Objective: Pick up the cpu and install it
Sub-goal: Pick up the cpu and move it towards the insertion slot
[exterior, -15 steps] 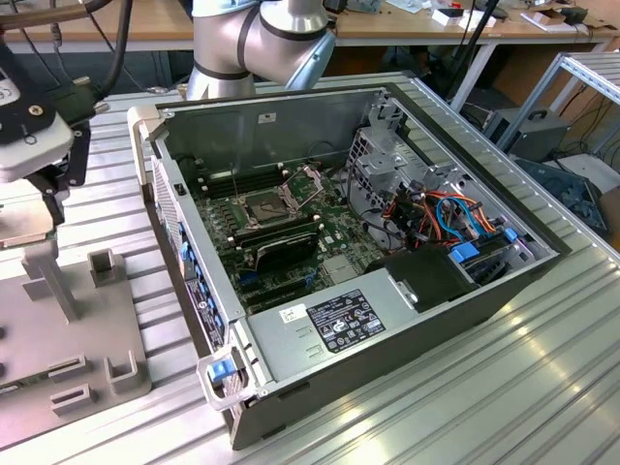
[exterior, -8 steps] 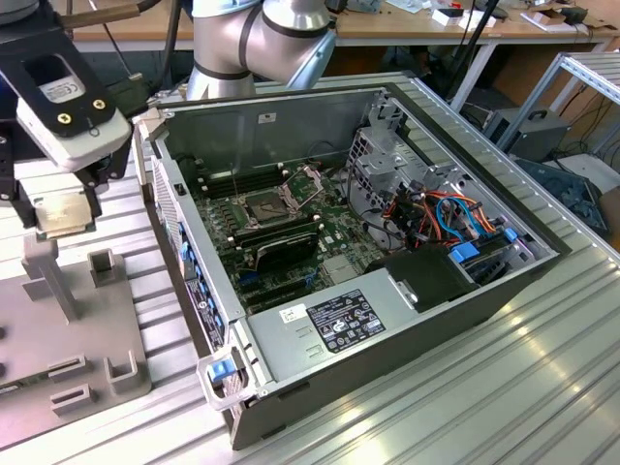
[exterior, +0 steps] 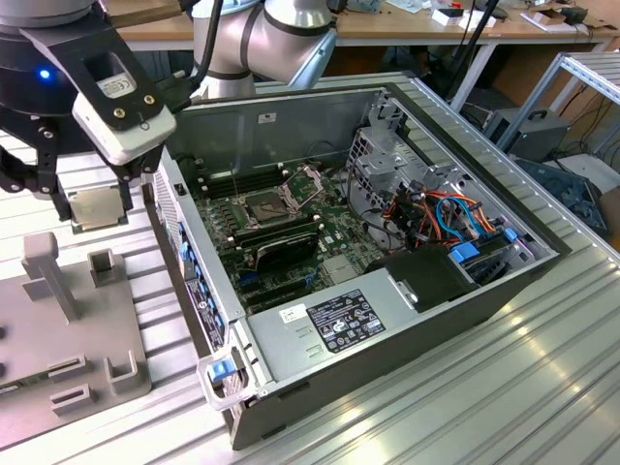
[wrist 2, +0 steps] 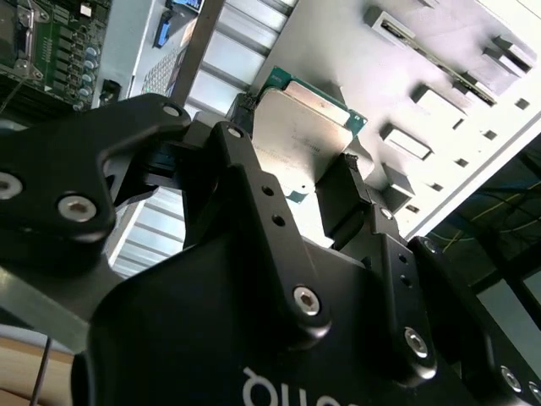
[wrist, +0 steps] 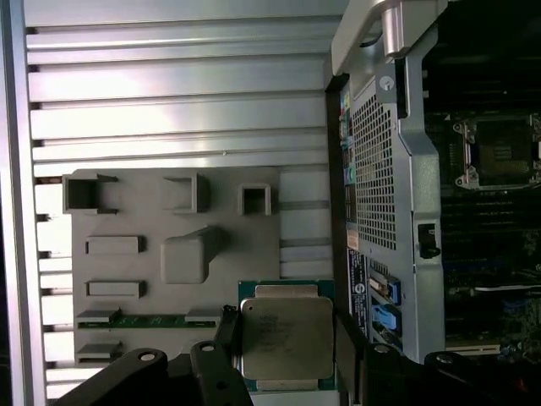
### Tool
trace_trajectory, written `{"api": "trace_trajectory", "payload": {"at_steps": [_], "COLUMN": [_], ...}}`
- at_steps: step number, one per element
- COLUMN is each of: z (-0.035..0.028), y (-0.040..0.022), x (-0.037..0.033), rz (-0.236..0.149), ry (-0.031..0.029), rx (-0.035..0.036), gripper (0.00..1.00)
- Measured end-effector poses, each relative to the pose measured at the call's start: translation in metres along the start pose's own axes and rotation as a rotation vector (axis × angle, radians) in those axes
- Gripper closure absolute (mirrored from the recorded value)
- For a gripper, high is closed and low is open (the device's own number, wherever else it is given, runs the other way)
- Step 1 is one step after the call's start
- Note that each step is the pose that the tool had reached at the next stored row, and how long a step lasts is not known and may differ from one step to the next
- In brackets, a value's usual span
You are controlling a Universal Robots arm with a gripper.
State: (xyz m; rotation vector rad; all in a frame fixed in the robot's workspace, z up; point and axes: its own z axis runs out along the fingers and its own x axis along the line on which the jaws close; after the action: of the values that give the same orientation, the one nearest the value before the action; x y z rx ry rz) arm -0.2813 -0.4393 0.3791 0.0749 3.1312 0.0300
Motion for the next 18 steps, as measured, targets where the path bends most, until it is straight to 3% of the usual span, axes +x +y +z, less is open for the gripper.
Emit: {"api": "trace_trajectory", "payload": {"at_steps": [9, 12, 18], "z": [0.0000, 0.0000, 0.0002], "y": [0.0002, 0.0004, 0.0013], "x": [-0.0040, -0.0091, -0.0264], "rz": [0.000, 0.000, 0.000], "ry": [0.0000, 0.0001, 0.0001], "rx": [0.0000, 0.0001, 0.0001], "gripper": [0.45, 0.45, 0.45]}}
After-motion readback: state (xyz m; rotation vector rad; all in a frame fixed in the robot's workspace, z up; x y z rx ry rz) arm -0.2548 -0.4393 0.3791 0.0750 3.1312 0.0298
